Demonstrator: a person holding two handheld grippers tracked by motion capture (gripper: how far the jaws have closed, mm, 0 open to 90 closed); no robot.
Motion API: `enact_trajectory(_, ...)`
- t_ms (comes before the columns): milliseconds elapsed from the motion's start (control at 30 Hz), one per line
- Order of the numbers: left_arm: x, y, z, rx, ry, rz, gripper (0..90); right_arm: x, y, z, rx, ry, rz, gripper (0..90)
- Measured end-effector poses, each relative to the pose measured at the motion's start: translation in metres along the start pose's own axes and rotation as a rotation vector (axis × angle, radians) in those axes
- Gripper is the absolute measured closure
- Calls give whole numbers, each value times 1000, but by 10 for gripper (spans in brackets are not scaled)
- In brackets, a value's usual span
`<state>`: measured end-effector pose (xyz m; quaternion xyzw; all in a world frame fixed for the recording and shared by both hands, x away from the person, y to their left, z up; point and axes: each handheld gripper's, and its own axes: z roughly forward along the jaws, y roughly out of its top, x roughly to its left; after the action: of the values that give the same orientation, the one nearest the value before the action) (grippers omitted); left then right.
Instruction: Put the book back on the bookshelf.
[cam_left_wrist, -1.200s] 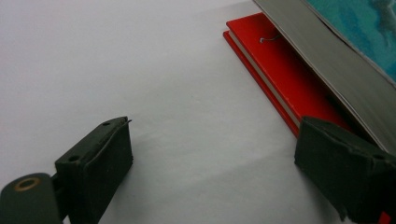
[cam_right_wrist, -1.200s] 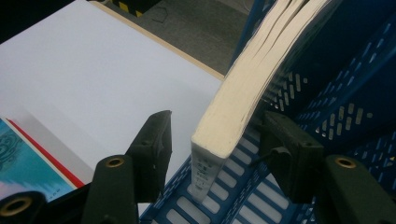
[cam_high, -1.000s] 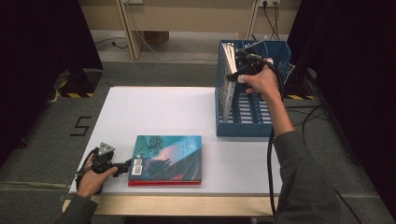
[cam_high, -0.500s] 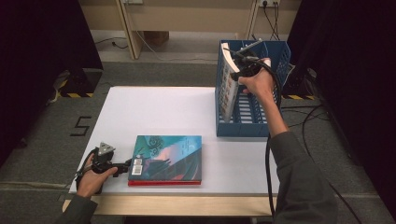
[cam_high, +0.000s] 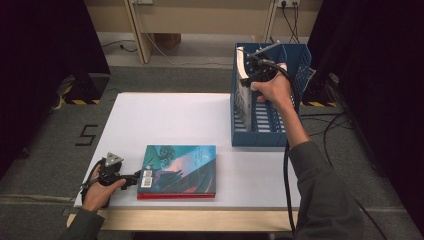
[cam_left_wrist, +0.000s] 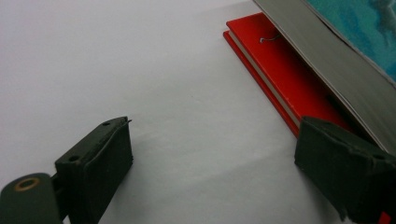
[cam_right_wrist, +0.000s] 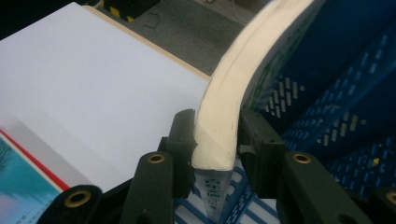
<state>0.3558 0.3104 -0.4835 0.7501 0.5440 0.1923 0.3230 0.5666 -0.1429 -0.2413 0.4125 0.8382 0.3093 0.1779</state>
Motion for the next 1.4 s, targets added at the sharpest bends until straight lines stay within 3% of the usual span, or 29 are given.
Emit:
enact_trajectory(167, 0, 0, 0, 1, 0, 2, 99, 6, 5, 3, 15, -11, -8, 671)
enact_trajectory(333, 0, 0, 0, 2, 1, 0, 100, 10, 8, 7, 5, -4, 38, 641)
enact_trajectory(433, 0, 0, 0, 2, 1, 0, 99, 10, 8, 8, -3, 11, 95, 576)
enact_trajectory(500, 0, 0, 0, 0, -1, 1, 99, 9, 7, 7, 4, 4, 77, 559)
enact_trajectory(1067, 0, 0, 0, 0, -1, 1, 99, 1, 0, -2, 22, 20, 95, 478)
enact_trajectory(1200, 0, 0, 0, 0, -1, 1, 99, 0, -3, -2, 41, 26, 95, 508)
enact_trajectory(1400, 0, 0, 0, 0, 0, 0, 99, -1, -5, 0, 46, 34, 139, 628)
